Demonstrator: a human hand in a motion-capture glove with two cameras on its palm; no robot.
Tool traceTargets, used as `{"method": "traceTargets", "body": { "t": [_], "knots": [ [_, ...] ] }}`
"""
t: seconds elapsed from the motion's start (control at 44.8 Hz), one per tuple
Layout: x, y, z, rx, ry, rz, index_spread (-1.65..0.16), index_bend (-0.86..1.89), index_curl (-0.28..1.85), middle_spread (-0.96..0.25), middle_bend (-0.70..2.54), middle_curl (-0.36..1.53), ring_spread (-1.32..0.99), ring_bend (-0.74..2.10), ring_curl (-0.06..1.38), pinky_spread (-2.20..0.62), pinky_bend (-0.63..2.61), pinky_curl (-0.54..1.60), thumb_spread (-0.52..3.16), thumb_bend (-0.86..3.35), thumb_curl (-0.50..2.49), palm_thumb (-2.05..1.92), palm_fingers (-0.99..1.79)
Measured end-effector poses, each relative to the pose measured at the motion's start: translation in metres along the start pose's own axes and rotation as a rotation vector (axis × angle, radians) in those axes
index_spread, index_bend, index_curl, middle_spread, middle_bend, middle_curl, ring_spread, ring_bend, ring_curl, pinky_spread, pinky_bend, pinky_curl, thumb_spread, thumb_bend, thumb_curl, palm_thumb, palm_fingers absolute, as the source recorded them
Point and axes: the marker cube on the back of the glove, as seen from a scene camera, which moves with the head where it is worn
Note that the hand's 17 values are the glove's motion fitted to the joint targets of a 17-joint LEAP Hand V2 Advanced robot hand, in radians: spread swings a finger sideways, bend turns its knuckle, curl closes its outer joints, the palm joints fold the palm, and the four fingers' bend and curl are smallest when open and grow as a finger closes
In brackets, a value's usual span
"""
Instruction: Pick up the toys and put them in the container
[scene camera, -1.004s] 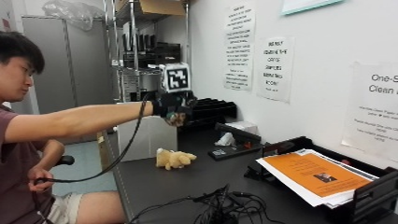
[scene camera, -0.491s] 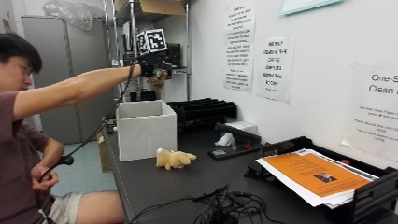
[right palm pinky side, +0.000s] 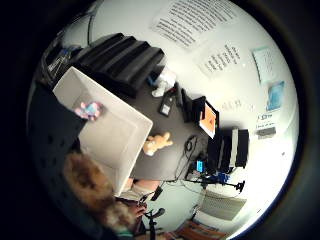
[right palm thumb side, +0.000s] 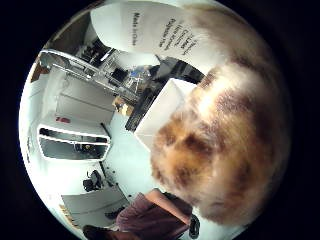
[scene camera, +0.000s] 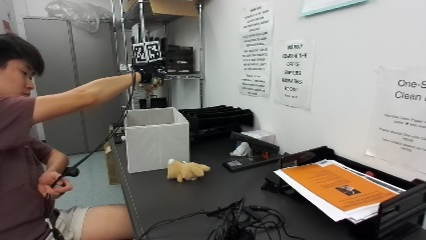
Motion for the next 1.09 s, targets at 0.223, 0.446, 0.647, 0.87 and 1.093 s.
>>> {"method": "traceTargets", "body": {
  "t": [0.223,0.446,0.647,0.87,1.093],
  "knots": [
    [0.027,0.025,0.005,-0.055,0.054,-0.033,-0.33,0.91,1.11,-0.21,1.38,0.87,-0.40,1.36,0.75,-0.37,1.07,0.64,0.38,0.08,1.12,0.58,0.90],
    [0.024,0.031,0.030,-0.325,-0.028,-0.078,-0.33,0.61,1.10,-0.30,0.74,0.74,-0.39,1.52,0.78,-0.34,1.29,0.69,0.71,0.02,1.06,0.48,0.17],
    [0.019,0.023,0.021,-0.402,-0.115,-0.094,-0.25,0.06,0.74,-0.16,0.44,0.57,-0.20,0.77,0.56,-0.10,1.21,0.58,1.04,-0.05,0.82,0.21,-0.51],
    [0.087,0.050,0.006,-0.424,-0.092,0.002,-0.20,0.02,0.52,-0.07,0.19,0.46,-0.07,0.44,0.41,0.01,1.04,0.49,1.17,-0.03,0.65,0.11,-0.40],
    [0.212,0.110,0.035,-0.399,-0.071,0.127,-0.21,0.05,0.38,-0.05,0.14,0.40,-0.03,0.35,0.38,0.03,0.90,0.42,1.22,-0.02,0.55,0.10,-0.29]
  ]
}}
